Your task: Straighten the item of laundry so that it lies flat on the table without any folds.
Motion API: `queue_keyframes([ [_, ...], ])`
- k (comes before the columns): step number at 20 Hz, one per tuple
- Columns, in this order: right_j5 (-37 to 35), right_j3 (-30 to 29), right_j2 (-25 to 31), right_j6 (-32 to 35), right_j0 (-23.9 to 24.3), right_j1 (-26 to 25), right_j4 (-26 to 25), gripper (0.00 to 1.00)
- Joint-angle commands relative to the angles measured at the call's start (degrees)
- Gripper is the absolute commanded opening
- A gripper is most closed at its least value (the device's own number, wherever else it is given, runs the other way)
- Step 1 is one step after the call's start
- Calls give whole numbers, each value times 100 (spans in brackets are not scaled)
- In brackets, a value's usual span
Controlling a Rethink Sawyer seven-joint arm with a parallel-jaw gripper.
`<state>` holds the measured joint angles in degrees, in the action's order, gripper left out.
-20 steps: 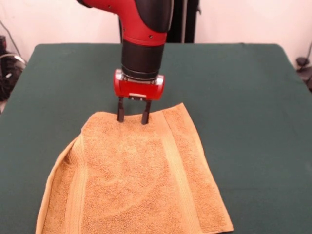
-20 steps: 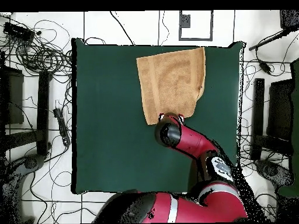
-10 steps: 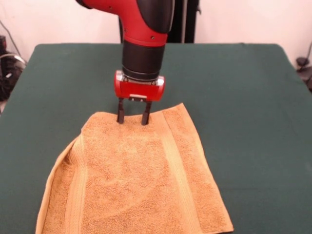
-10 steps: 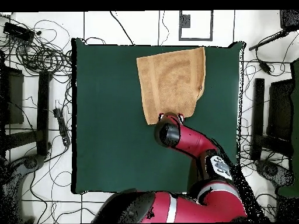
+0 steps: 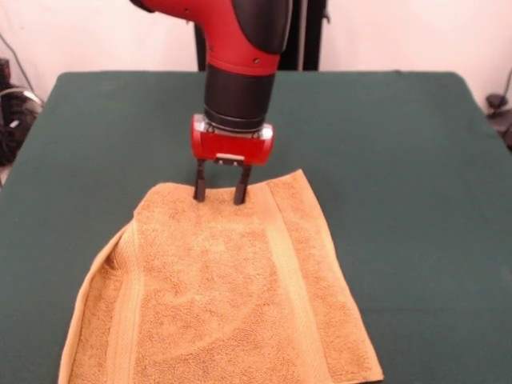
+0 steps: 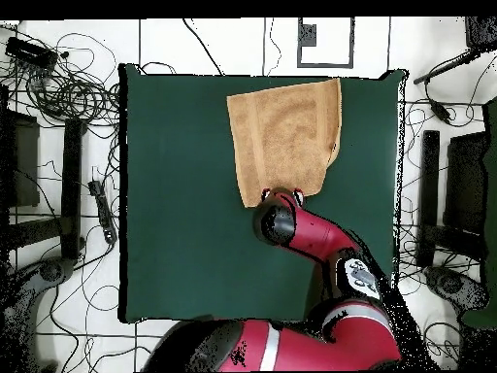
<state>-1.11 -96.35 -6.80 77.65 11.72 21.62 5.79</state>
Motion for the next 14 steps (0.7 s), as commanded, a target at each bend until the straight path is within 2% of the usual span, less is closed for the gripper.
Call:
queue_keyframes([
  [1,-98,23,399,1423,-668,-348,342,100],
  [5,-135,-72,431,1472,-792,-304,400,100],
  [14,337,-140,290,1768,-1275,-612,685,100],
])
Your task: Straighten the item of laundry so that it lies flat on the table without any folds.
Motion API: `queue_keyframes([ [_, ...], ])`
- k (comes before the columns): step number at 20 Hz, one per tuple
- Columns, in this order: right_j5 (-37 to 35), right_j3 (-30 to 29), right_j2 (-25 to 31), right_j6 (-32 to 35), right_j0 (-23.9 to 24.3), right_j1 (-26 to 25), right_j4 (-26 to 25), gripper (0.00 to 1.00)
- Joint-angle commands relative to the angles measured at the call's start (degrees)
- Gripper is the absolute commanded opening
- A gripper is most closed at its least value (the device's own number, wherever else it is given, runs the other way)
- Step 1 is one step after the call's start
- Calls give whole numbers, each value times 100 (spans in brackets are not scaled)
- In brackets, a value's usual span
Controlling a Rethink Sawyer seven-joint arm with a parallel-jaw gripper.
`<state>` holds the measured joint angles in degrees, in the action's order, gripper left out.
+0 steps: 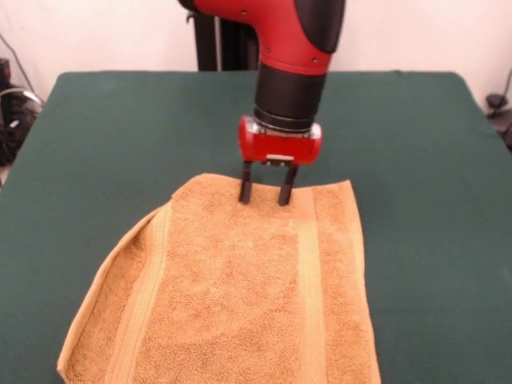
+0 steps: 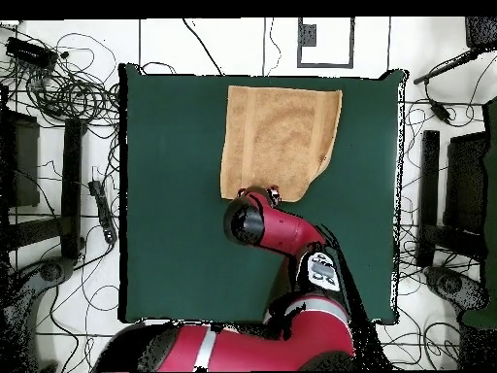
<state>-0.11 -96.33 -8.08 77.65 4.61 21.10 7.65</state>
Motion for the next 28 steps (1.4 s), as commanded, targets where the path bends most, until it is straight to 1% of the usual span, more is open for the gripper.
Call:
queue_keyframes([
  [1,258,-158,397,1807,-614,-577,560,100],
  [5,326,-232,370,1841,-735,-623,772,100],
  [12,438,-344,391,1846,-891,-602,911,100],
  [17,343,-265,278,1972,-1262,-662,1305,100],
  [21,336,-157,260,1924,-1458,-760,1575,100],
  [25,423,-131,312,1928,-1499,-863,1812,100],
  [28,482,-148,391,1876,-1466,-895,1881,100],
])
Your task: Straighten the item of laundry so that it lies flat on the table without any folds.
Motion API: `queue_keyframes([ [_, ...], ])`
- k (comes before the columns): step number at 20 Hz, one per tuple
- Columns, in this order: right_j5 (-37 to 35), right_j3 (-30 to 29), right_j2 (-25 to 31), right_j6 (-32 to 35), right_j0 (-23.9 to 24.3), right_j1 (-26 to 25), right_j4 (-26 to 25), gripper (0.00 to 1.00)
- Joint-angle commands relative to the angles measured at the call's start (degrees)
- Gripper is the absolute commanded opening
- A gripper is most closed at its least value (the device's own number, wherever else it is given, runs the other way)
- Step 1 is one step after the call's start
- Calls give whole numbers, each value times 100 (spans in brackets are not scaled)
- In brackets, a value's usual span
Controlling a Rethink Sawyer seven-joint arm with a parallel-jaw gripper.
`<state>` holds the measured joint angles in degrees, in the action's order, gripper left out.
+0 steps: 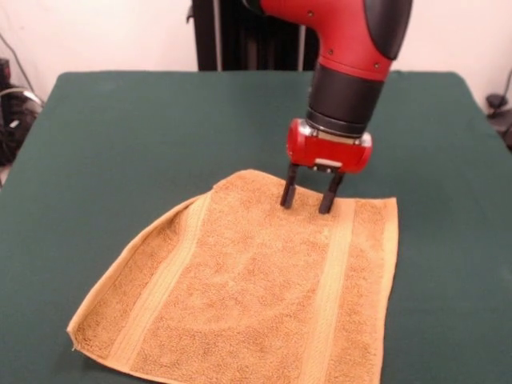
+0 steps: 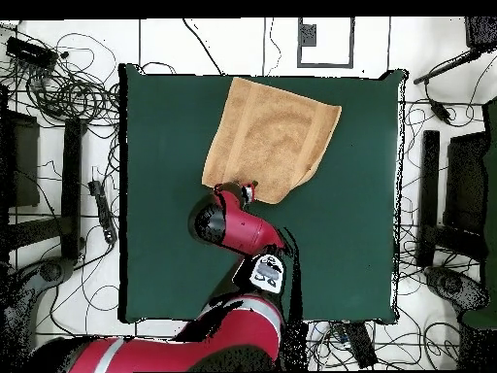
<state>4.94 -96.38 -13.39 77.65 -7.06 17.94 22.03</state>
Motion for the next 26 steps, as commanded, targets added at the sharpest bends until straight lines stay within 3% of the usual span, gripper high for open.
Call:
queue_keyframes([
  [1,-12,-140,932,1869,-308,-590,475,100],
  [17,123,-324,1045,1771,-164,-509,357,100],
  [26,-211,-873,954,1518,155,143,28,100],
])
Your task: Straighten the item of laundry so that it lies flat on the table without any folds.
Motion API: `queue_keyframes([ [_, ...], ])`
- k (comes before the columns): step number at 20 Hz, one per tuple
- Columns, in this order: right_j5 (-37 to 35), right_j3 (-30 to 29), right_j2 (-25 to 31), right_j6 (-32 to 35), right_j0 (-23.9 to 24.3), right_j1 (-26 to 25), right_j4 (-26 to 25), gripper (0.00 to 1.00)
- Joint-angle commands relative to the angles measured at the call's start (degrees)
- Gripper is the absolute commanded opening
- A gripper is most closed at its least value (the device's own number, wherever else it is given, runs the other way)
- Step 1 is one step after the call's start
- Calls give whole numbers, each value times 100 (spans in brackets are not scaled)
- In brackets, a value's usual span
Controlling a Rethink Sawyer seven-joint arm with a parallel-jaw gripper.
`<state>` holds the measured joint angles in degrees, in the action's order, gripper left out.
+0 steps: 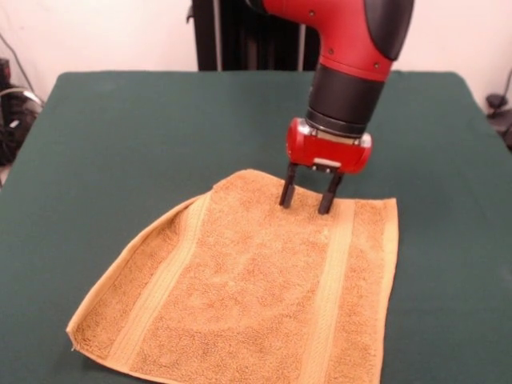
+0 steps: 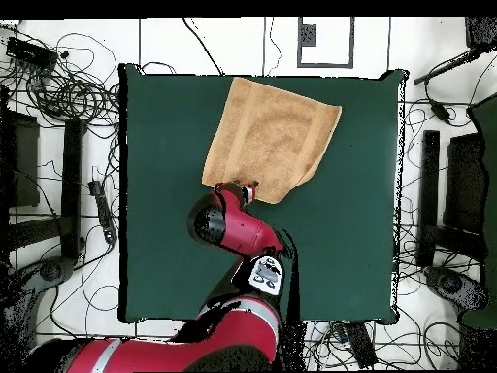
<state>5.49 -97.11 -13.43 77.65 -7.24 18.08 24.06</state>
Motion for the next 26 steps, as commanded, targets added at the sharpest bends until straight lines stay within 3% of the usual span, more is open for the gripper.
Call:
queue_keyframes([
  [1,-280,-873,913,1482,190,251,-217,100],
  [9,-841,-1212,870,1165,459,1176,-506,100],
  [26,-773,-1247,1208,1099,959,1264,-757,100],
])
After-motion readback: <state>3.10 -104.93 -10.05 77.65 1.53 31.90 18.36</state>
